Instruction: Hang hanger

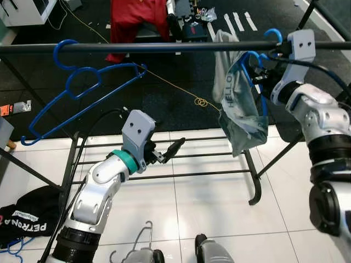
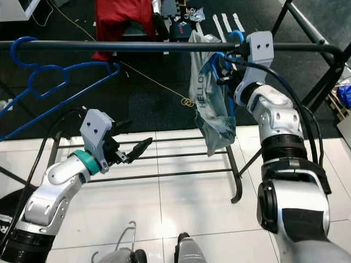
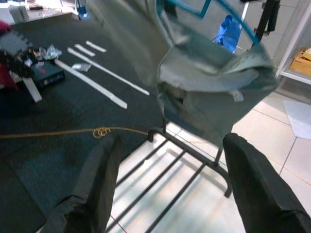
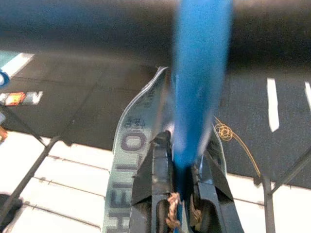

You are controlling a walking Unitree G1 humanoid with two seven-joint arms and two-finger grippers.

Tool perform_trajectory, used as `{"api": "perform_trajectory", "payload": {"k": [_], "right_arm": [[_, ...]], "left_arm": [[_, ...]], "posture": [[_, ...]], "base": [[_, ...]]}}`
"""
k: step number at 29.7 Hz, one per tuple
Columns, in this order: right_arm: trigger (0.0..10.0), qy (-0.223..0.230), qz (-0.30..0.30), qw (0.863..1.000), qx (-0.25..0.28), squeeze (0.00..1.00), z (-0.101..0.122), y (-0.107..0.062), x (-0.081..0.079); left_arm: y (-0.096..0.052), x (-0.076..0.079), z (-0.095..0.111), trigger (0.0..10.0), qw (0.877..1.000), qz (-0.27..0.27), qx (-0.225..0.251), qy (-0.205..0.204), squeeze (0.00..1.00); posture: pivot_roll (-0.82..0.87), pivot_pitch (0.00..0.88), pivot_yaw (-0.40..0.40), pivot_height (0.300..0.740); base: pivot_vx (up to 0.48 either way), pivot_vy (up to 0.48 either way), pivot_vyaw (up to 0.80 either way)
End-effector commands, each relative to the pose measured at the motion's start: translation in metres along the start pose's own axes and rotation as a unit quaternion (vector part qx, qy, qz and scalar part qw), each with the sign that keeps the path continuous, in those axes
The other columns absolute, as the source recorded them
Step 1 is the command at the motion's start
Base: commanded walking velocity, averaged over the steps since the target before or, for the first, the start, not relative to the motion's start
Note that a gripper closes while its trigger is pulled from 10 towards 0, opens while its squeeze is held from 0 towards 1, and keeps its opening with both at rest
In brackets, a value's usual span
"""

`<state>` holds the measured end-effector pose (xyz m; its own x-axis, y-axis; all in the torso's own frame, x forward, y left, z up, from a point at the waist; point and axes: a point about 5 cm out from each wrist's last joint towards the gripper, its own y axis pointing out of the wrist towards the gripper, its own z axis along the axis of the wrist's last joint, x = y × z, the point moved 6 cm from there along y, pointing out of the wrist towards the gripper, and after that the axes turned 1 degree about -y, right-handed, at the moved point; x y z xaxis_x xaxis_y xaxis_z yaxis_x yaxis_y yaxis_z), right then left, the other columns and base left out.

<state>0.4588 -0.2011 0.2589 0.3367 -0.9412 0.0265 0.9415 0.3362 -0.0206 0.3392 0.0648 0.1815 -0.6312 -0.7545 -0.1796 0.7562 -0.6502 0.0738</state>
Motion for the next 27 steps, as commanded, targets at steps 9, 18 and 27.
{"api": "perform_trajectory", "payload": {"k": [9, 18, 27], "right_arm": [[10.0, 0.023, 0.013, 0.997, -0.067, 0.00, -0.030, -0.002, 0.002], [10.0, 0.021, 0.013, 0.997, -0.068, 0.00, -0.031, -0.003, 0.006], [10.0, 0.005, 0.013, 0.999, -0.046, 1.00, -0.019, -0.001, 0.008]], "left_arm": [[-0.005, 0.008, -0.003, 10.0, 1.000, -0.014, -0.004, 0.013, 0.00], [-0.005, 0.006, -0.005, 10.0, 1.000, -0.018, -0.007, 0.020, 0.00], [-0.004, 0.006, -0.004, 10.0, 1.000, -0.016, -0.005, 0.020, 0.00]], "posture": [[-0.06, 0.133, 0.046, 0.740], [-0.06, 0.130, 0.053, 0.740], [-0.07, 0.132, 0.047, 0.740]], "base": [[0.000, 0.000, 0.00], [0.000, 0.000, 0.00], [0.000, 0.000, 0.00]]}}
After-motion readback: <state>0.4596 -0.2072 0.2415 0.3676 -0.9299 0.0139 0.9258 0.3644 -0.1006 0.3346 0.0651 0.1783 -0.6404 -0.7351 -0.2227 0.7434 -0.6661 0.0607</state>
